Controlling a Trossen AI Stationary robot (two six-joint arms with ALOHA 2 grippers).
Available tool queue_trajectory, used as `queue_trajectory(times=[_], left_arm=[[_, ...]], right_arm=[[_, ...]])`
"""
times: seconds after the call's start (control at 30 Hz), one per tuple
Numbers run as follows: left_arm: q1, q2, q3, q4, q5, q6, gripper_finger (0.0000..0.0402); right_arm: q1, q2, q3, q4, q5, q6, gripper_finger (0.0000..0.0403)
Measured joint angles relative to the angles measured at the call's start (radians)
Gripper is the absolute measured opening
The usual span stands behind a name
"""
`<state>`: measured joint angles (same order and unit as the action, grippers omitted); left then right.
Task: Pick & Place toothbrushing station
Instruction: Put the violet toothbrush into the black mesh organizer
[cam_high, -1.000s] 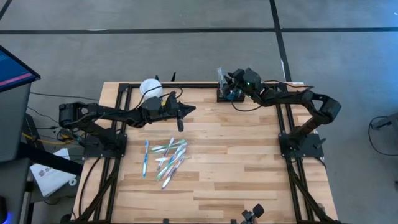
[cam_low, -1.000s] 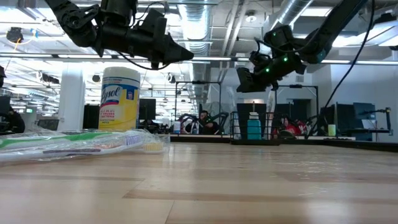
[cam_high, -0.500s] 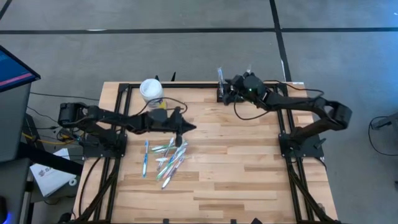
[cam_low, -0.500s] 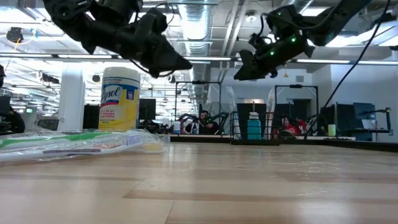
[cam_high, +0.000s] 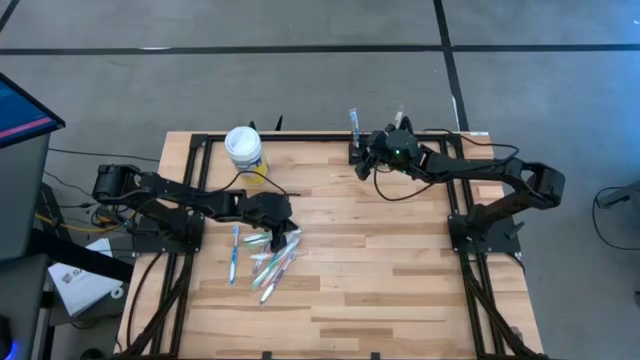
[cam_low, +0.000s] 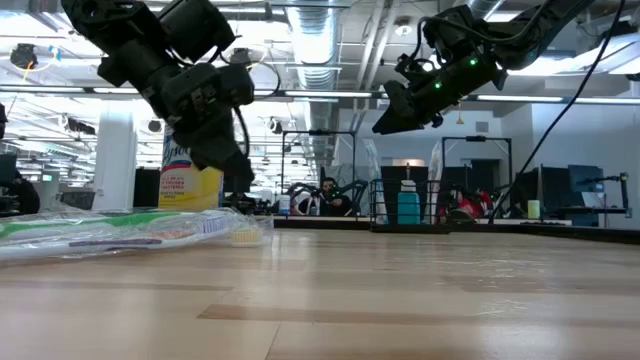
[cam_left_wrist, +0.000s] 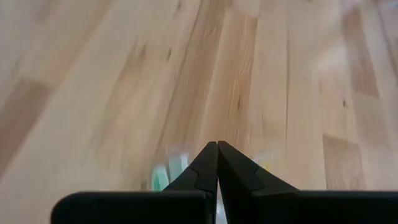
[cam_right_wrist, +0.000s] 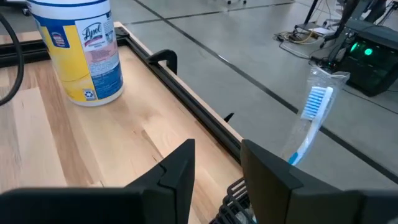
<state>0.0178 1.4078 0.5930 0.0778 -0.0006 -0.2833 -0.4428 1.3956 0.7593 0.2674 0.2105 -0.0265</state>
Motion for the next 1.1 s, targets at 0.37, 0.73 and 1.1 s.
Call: queue_trajectory(times=[0.37,0.73,1.1], left_arm=[[-0.012,-0.015,0.0,-0.168,0.0,-0.069,0.0022],[-0.011,-0.182,0.0,-0.396,-0.091,-0.17,0.0101],[-0.011,-0.129,0.0,-0.447,-0.107,-0.274,0.0102]], right_arm=[[0.004,0.0,0.0,-0.005,0.0,0.026,0.012],[0.01,0.0,0.0,-0.018,0.0,0.027,0.012],[0.011,0.0,0.0,-0.028,0.0,0.027,0.012]])
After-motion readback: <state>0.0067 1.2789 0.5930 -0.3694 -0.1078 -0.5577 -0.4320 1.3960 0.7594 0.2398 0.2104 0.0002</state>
